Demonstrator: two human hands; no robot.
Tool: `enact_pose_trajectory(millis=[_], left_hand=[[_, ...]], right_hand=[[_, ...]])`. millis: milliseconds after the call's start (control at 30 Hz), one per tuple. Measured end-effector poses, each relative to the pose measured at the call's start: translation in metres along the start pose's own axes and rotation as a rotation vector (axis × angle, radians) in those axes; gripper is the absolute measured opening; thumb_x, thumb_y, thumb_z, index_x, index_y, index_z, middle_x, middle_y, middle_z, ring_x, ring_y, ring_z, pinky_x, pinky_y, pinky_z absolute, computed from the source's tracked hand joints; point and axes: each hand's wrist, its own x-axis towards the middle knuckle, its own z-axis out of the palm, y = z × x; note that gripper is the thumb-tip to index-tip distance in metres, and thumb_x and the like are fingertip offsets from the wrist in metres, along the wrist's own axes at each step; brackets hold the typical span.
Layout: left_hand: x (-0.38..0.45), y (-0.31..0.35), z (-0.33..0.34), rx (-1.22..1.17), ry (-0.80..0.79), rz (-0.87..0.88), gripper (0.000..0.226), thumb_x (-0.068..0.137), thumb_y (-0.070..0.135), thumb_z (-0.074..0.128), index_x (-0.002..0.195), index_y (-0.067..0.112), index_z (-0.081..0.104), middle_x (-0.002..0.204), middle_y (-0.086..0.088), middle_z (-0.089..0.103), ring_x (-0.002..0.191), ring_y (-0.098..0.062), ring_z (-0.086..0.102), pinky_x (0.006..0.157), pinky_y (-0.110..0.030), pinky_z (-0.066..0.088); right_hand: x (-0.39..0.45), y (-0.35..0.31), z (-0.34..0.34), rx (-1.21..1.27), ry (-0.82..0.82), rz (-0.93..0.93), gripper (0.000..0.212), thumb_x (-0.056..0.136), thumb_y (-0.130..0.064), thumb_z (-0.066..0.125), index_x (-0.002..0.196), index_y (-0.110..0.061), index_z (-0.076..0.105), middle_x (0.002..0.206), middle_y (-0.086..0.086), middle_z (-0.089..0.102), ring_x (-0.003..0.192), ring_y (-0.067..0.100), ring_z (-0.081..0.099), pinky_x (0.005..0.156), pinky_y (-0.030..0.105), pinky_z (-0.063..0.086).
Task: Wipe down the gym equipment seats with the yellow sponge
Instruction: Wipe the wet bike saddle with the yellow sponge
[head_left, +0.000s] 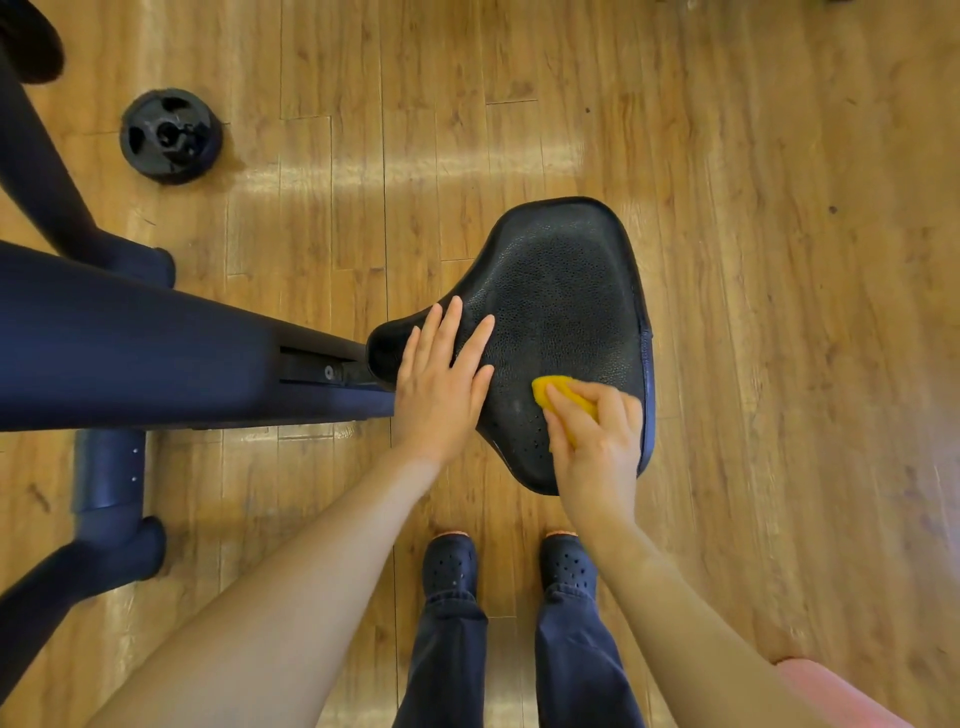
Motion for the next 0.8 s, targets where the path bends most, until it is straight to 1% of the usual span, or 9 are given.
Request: enact_pose_trajectory(millis=[100,200,267,367,433,533,633,733,800], left_hand=[[0.0,-0.002,-0.001,-0.005,-0.004,0.016,0.049,0.101,0.036,0.03,0.149,0.024,0.032,0.159,-0.01,0.02,0.148,-0.027,0.012,0.119,-0.041,0.008],[-0.006,-0.007,-0.001,-0.011,0.009,-0.009,0.05,0.1,0.031,0.039,0.149,0.025,0.032,0.16,-0.009,0.019,0.148,-0.026,0.011,0.119,-0.041,0.008],[-0.013,-0.008,-0.001,-0.025,0.016,-0.035,0.051,0.1,0.03,0.041,0.15,0.026,0.031,0.16,-0.008,0.018,0.148,-0.025,0.01,0.12,-0.042,0.008],[-0.02,-0.007,0.0,-0.012,0.016,-0.052,0.05,0.101,0.033,0.032,0.15,0.028,0.029,0.16,-0.009,0.016,0.148,-0.025,0.009,0.119,-0.042,0.008],[-0.021,-0.008,0.001,-0.006,0.015,-0.051,0.051,0.1,0.035,0.029,0.15,0.028,0.027,0.16,-0.009,0.015,0.149,-0.025,0.008,0.119,-0.041,0.007],[-0.021,-0.011,0.002,-0.012,0.022,-0.033,0.05,0.101,0.031,0.037,0.15,0.028,0.029,0.16,-0.009,0.016,0.148,-0.025,0.008,0.119,-0.041,0.007],[-0.021,-0.017,0.002,-0.022,0.059,-0.045,0.047,0.1,0.028,0.041,0.147,0.026,0.037,0.159,-0.011,0.021,0.148,-0.027,0.014,0.118,-0.041,0.009],[-0.022,-0.024,0.004,-0.032,0.057,-0.025,0.047,0.1,0.029,0.04,0.147,0.026,0.036,0.158,-0.012,0.022,0.147,-0.029,0.016,0.117,-0.044,0.015],[-0.023,-0.027,0.004,-0.023,0.042,-0.001,0.049,0.1,0.029,0.043,0.148,0.027,0.034,0.159,-0.012,0.021,0.147,-0.029,0.015,0.117,-0.045,0.018]], right_hand=[[0.0,-0.002,0.0,0.003,0.0,0.021,0.025,0.087,-0.012,0.07,0.112,-0.01,0.071,0.108,0.01,0.063,0.102,0.024,0.047,0.088,0.027,0.043],[0.025,-0.008,0.007,0.024,0.018,0.025,0.02,0.087,-0.014,0.07,0.106,-0.009,0.073,0.106,0.01,0.063,0.102,0.021,0.044,0.088,0.024,0.04],[0.046,-0.012,0.014,0.028,0.018,0.007,0.018,0.089,-0.017,0.068,0.104,-0.01,0.073,0.106,0.009,0.062,0.102,0.022,0.045,0.087,0.028,0.043],[0.064,-0.013,0.022,0.012,0.017,-0.025,0.017,0.091,-0.02,0.064,0.101,-0.011,0.074,0.103,0.009,0.062,0.098,0.027,0.048,0.082,0.037,0.048],[0.056,-0.012,0.021,0.007,0.014,-0.028,0.017,0.091,-0.019,0.065,0.105,-0.012,0.073,0.103,0.009,0.062,0.097,0.028,0.05,0.08,0.039,0.048],[0.023,-0.009,0.01,0.027,0.024,-0.036,0.022,0.088,-0.014,0.069,0.11,-0.012,0.072,0.104,0.008,0.063,0.098,0.024,0.047,0.083,0.031,0.046],[-0.016,-0.009,0.002,0.048,-0.008,-0.019,0.027,0.086,-0.007,0.071,0.113,-0.011,0.071,0.108,0.009,0.063,0.1,0.023,0.045,0.089,0.022,0.04],[-0.033,-0.011,0.001,0.049,-0.031,0.011,0.027,0.085,-0.005,0.071,0.112,-0.009,0.072,0.11,0.01,0.062,0.102,0.025,0.045,0.091,0.02,0.036],[-0.026,-0.011,0.005,0.042,-0.015,0.003,0.024,0.086,-0.007,0.069,0.109,-0.008,0.072,0.109,0.013,0.062,0.103,0.026,0.044,0.092,0.021,0.034]])
